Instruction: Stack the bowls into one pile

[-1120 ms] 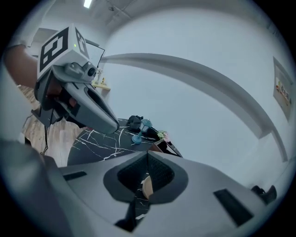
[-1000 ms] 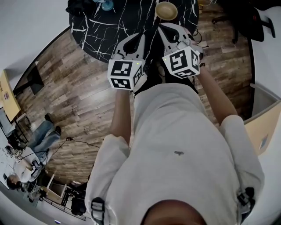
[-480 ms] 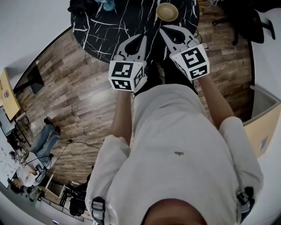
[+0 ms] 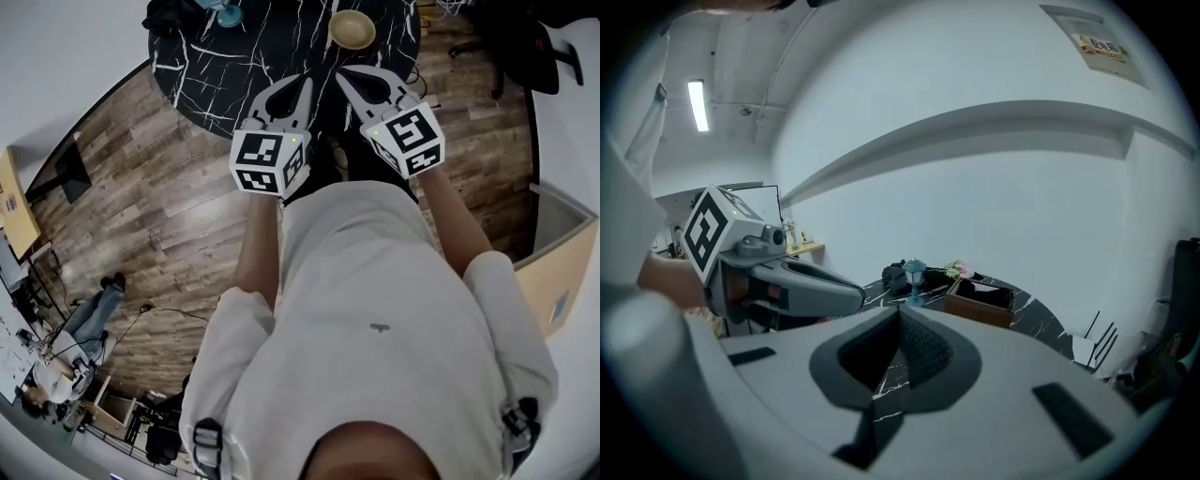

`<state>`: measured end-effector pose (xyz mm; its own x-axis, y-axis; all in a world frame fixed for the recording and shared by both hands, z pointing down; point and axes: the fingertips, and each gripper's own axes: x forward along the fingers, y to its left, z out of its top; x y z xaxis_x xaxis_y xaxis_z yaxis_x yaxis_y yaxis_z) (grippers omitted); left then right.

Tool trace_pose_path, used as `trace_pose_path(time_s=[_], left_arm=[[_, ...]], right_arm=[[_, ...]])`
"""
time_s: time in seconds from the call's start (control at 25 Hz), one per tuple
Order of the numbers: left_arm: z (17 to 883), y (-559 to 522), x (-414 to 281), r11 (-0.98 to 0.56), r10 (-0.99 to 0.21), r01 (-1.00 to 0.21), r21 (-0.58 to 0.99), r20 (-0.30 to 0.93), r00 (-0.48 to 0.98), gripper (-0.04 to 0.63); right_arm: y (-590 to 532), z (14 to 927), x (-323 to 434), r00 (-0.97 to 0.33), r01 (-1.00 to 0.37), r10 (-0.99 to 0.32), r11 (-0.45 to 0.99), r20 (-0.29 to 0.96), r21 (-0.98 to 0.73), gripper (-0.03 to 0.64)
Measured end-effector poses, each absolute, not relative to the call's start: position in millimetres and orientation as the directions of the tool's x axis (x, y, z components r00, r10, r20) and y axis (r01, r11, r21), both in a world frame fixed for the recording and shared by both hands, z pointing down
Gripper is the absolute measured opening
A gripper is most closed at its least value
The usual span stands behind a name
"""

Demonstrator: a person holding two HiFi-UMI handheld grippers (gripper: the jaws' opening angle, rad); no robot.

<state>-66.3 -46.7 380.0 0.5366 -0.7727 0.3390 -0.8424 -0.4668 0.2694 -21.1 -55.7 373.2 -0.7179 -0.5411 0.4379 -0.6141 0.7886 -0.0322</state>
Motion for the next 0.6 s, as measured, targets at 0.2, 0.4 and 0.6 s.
trace_pose_path(time_s=[0.2, 0.4, 0.6], left_arm=[[381.2, -46.4, -62.5, -0.471, -0.769, -0.840, 0.271, 0.339, 0.541, 0.008], [382.0, -47.2, -60.5, -0.474, -0.767, -0.838, 0.272, 0.340, 0.544, 0.008], [385.9, -47.9, -58.0, -0.473, -0.766, -0.838, 0.271, 0.344, 0.543, 0.008]], right_arm=[[-56.2, 376.5, -16.8, -0.715, -0.627, -0.542, 0.777, 0.442, -0.061, 0.003], [-57.2, 377.8, -16.1, -0.717, -0.626, -0.537, 0.776, 0.444, -0.073, 0.003], [-58.1, 382.7, -13.3, -0.716, -0.625, -0.534, 0.777, 0.449, -0.073, 0.003]])
